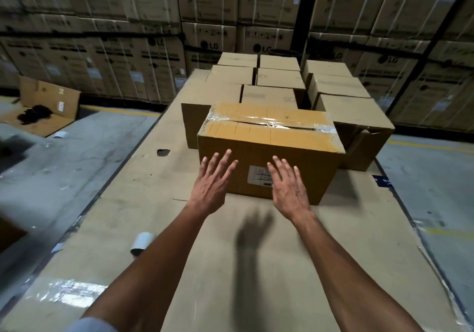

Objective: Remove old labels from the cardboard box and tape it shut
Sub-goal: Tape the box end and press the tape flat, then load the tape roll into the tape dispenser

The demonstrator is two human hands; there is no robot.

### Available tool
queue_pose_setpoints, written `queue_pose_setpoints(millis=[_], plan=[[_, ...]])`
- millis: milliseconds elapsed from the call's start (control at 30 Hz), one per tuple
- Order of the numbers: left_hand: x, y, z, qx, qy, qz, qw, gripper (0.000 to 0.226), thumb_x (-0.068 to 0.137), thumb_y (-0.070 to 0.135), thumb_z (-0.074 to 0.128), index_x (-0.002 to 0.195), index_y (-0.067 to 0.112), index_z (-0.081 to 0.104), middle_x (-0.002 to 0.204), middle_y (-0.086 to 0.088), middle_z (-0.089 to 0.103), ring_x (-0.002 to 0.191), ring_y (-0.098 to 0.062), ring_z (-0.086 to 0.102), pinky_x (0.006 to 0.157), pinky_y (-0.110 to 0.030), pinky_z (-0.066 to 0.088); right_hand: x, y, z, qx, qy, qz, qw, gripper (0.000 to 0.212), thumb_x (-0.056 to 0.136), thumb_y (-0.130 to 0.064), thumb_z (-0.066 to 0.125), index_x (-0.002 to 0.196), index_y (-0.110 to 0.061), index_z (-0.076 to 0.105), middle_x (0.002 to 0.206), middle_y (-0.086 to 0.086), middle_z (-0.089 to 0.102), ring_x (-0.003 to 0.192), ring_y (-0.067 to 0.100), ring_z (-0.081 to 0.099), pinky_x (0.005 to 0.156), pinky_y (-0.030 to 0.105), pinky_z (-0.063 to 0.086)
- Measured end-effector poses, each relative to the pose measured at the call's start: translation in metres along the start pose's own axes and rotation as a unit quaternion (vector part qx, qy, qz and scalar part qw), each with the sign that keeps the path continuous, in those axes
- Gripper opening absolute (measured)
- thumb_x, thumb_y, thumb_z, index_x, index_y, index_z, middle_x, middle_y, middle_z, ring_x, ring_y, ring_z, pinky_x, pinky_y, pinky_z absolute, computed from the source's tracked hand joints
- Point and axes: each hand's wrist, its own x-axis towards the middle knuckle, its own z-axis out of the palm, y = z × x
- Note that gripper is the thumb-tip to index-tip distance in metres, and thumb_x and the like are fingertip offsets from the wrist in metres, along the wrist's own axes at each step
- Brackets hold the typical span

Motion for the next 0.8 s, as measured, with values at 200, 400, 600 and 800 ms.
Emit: queue_pose_setpoints(millis=[200, 400, 600, 800], plan=[[-0.091, -0.013, 0.019, 0.014, -0.050, -0.068, 0.996, 0.088, 0.092, 0.010, 0.057, 0.170, 0.021, 0.017, 0.180, -0.007, -0.011, 0.165, -0.037, 0.007, 0.133, -0.059, 0.004, -0.044, -0.059, 0.019, 0.084, -0.041, -0.035, 0.995, 0.071, 0.097, -0.011, 0.055, 0.163, -0.023, 0.030, 0.171, 0.003, 0.027, 0.156, 0.024, 0.032, 0.130, 0.046, 0.025], [-0.170, -0.047, 0.047, -0.009, -0.093, -0.112, 0.989, 0.083, 0.086, 0.015, 0.069, 0.163, 0.017, 0.038, 0.178, -0.008, 0.022, 0.159, -0.038, 0.030, 0.129, -0.061, 0.019, -0.083, -0.124, 0.040, 0.147, -0.103, -0.033, 0.983, 0.064, 0.098, -0.018, 0.053, 0.159, -0.022, 0.035, 0.164, 0.002, 0.039, 0.146, 0.024, 0.045, 0.118, 0.040, 0.040], [-0.201, -0.107, 0.060, -0.074, -0.113, -0.094, 0.986, 0.069, 0.102, 0.038, 0.057, 0.165, 0.019, 0.035, 0.177, -0.003, 0.026, 0.161, -0.030, 0.027, 0.132, -0.055, 0.016, -0.079, -0.196, 0.066, 0.201, -0.168, 0.002, 0.965, 0.051, 0.105, -0.033, 0.050, 0.154, -0.025, 0.040, 0.154, -0.002, 0.046, 0.132, 0.024, 0.055, 0.104, 0.041, 0.051], [-0.228, -0.162, 0.085, -0.130, -0.095, -0.029, 0.987, 0.058, 0.109, 0.058, 0.027, 0.155, 0.032, 0.050, 0.165, -0.001, 0.047, 0.152, -0.029, 0.043, 0.126, -0.052, 0.030, -0.076, -0.266, 0.100, 0.251, -0.254, 0.130, 0.925, 0.041, 0.104, -0.030, 0.048, 0.145, -0.024, 0.049, 0.138, 0.006, 0.064, 0.127, 0.031, 0.060, 0.102, 0.041, 0.052]])
